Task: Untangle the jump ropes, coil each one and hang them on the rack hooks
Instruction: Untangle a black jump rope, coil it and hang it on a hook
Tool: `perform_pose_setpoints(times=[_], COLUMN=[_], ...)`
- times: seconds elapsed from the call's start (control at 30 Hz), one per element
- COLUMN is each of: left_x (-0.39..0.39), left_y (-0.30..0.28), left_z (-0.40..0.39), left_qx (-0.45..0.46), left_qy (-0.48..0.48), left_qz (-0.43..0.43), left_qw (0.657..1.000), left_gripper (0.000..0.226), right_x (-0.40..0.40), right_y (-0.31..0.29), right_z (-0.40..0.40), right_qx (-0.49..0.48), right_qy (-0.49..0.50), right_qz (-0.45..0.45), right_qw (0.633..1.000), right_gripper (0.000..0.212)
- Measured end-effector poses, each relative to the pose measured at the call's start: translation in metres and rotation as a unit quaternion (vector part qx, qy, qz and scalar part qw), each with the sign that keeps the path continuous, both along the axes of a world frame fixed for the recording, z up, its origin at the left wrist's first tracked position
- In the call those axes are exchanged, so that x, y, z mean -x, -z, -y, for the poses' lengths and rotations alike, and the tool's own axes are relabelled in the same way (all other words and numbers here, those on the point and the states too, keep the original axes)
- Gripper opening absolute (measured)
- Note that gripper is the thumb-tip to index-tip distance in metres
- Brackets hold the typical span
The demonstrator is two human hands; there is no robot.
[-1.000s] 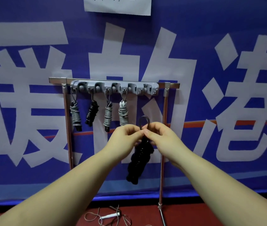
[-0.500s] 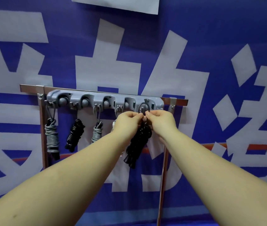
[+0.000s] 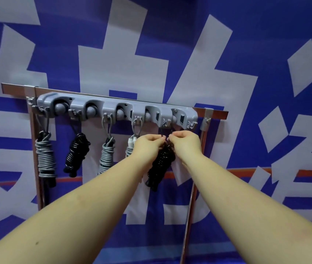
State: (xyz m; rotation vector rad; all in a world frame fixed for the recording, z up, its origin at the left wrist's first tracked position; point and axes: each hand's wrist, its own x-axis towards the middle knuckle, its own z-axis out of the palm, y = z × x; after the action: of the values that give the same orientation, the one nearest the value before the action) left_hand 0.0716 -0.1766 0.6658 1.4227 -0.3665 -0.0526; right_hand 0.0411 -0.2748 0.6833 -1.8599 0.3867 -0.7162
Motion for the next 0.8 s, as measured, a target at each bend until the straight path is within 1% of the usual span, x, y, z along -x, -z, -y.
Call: perform_pose_setpoints(times=[0.03,0.1,0.13,0.2,0.3,0.4,0.57,0.67,0.73,0.8], left_x=[0.004,0.011,0.017,0.031,0.056,0.084,0.142,0.174,0.188,0.195], left_y=[0.0,0.0,-0.001,0.002,0.031,0.09,0.21,0.268,0.297,0.32], left_z=[-0.003,-0.01,-0.015,-0.029,-0.058,-0.089,-0.149,-0.181,-0.193,-0.2], left_qx=[-0.011,-0.054,-0.07,-0.102,-0.156,-0.201,-0.254,-0.254,-0.251,-0.242], left_qy=[0.005,-0.011,-0.022,-0.028,-0.027,-0.036,-0.056,-0.068,-0.067,-0.066], left_qz=[0.009,0.053,0.074,0.106,0.114,0.066,-0.061,-0.129,-0.172,-0.201], left_qw=[1.0,0.997,0.995,0.989,0.981,0.977,0.964,0.956,0.95,0.947], left_gripper=[0.009,0.027,0.032,0.032,0.021,0.022,0.026,0.025,0.021,0.019], right_x=[0.006,0.019,0.027,0.043,0.067,0.091,0.139,0.165,0.175,0.184], right_y=[0.0,0.001,0.001,0.007,0.036,0.095,0.226,0.29,0.323,0.35], right_z=[0.0,-0.003,-0.007,-0.02,-0.046,-0.07,-0.111,-0.133,-0.14,-0.144], right_qx=[0.039,0.126,0.156,0.185,0.164,0.132,0.087,0.043,0.01,-0.021], right_qy=[0.007,0.025,0.028,0.009,-0.065,-0.124,-0.192,-0.221,-0.224,-0.216], right_qz=[-0.007,-0.003,0.011,0.025,-0.007,-0.073,-0.194,-0.247,-0.274,-0.303], right_qw=[0.999,0.992,0.987,0.982,0.984,0.981,0.958,0.943,0.935,0.928], right_gripper=[0.005,0.024,0.027,0.024,0.01,0.003,0.004,0.013,0.019,0.02])
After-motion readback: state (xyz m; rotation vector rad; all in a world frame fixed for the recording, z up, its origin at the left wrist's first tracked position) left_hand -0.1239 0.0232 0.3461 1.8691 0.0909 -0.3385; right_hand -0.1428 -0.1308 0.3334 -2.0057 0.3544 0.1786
